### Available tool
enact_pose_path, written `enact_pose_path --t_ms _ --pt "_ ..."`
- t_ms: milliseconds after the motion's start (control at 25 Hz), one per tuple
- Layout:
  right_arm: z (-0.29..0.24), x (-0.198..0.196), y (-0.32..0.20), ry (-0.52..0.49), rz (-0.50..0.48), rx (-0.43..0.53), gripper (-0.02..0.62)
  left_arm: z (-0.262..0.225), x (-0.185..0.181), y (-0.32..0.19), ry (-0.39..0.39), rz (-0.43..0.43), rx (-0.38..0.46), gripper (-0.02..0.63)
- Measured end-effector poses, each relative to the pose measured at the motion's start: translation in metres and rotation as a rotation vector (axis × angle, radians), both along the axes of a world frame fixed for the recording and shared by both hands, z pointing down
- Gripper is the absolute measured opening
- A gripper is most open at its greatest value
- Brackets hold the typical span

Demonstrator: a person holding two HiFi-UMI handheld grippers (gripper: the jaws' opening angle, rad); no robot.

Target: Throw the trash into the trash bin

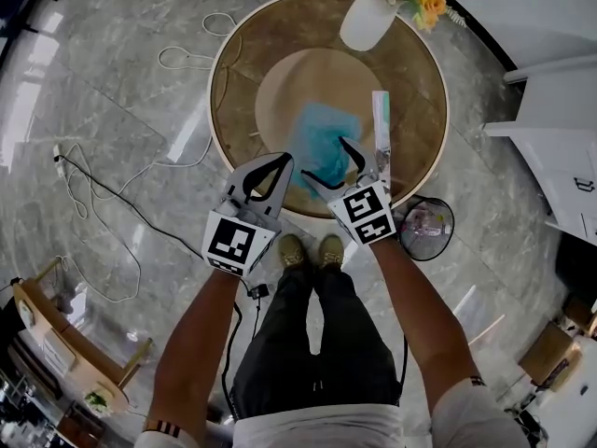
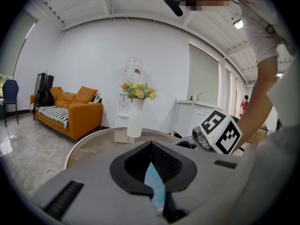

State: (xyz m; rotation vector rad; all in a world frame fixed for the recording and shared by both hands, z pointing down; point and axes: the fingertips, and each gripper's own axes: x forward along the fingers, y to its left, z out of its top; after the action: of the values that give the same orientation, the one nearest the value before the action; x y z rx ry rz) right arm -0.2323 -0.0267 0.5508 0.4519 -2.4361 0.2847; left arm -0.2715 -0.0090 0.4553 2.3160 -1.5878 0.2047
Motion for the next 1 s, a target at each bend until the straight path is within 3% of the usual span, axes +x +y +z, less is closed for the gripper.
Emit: enact_pose_path --t_ms 200,560,880,1000 --pt "0.031 0.002 -0.003 0.085 0.014 -0.054 0.457 0.009 -0.003 0.001 0.007 0.007 -0.015 0.0" --pt "0.066 0.001 0.003 0.211 -0.019 -0.078 0.449 0.017 -0.009 0.0 0.01 0.013 -0.017 0.0" --pt "0.066 0.014 0.002 0.229 0.018 0.0 0.059 0.021 -0.012 0.003 0.018 0.004 -0.022 0.0" --pt "0.064 0.016 0.004 0.224 0.013 -0.01 0.022 0.022 -0.008 0.005 0.021 0.008 -0.031 0.0"
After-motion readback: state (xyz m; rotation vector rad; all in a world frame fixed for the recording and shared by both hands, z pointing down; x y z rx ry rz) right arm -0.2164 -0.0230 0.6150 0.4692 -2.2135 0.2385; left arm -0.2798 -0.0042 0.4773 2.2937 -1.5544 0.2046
